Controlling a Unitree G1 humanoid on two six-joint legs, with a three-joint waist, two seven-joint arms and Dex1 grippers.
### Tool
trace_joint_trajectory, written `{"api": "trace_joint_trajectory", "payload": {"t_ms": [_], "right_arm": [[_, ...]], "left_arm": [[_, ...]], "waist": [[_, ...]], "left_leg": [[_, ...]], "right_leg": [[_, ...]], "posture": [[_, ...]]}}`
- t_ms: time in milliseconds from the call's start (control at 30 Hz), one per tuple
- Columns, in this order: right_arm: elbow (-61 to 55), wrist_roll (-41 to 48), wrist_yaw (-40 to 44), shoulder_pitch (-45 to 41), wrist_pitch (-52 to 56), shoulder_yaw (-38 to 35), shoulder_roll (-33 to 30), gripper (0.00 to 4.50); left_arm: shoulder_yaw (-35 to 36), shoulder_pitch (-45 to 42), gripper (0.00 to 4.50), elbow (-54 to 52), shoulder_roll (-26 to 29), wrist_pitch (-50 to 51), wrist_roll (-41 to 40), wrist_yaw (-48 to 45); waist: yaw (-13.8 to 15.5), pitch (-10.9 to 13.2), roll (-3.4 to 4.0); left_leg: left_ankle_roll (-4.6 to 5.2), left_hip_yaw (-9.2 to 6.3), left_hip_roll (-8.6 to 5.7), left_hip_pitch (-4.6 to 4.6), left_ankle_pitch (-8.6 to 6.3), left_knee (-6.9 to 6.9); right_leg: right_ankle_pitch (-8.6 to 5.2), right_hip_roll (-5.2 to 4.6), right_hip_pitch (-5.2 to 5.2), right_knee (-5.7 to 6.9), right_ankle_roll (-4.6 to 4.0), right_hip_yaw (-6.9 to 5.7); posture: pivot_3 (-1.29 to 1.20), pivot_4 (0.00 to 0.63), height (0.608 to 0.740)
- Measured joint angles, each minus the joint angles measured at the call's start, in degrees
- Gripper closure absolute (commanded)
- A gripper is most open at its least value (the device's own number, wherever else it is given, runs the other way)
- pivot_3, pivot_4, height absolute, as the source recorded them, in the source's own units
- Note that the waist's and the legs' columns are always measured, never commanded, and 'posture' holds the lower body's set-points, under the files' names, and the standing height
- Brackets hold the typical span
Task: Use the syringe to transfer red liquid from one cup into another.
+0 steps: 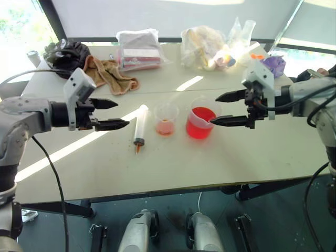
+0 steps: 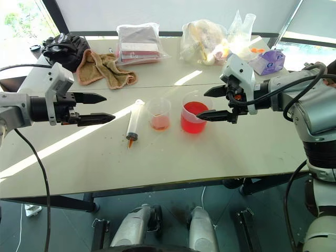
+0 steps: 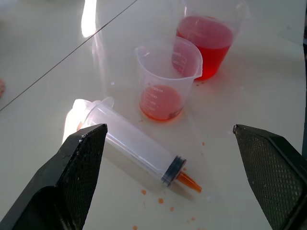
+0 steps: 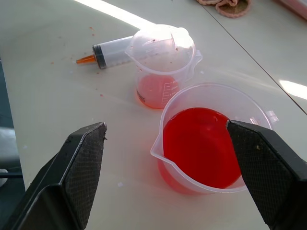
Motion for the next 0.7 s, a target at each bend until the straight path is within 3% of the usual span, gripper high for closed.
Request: {"api": "trace_joint_trajectory", "payload": {"t_ms": [700], "right_arm": [[0.5,-1.2,-0.3,0.0,-1.1,0.0,0.6,0.31]], "left_arm": [[0.1,0.3,0.10,-0.1,0.4,1.0,0.0,1.0]], "waist": [[0.0,0.0,0.00]], "left_leg": [[0.00,0.00,0.00,0.00,0.00,0.00]], "right_leg": [[0.00,0.02,0.03,0.01,0.01,0.00]], "posture": [[0.00,0.150,0.740]]}}
